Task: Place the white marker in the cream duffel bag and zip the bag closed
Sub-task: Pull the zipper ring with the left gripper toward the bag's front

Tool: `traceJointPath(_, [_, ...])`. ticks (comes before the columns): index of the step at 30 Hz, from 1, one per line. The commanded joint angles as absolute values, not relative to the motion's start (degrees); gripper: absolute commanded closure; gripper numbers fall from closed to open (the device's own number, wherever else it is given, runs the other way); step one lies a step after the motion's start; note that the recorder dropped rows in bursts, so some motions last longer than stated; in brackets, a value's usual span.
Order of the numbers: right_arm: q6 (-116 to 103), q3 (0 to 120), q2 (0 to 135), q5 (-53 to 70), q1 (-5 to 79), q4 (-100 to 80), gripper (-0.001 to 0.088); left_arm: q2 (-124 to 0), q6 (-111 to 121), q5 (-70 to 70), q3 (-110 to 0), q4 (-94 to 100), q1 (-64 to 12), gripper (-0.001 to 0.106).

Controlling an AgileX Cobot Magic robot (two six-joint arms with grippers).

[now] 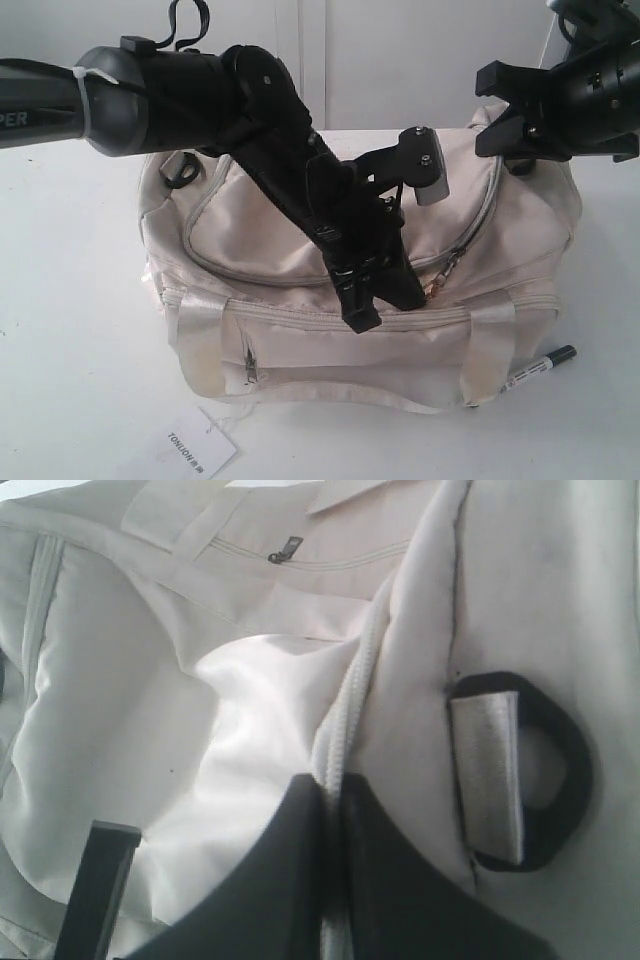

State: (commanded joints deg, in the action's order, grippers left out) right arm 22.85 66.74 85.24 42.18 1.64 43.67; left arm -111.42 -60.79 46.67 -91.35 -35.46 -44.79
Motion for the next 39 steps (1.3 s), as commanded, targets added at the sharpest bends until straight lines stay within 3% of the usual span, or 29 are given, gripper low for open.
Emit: traceJointPath(39, [22.9,66.6,86.9,42.3,1.6,40.9,0.0868,-105.3,-51.2,41.1,-91.5,-33.1,-44.8,0.105])
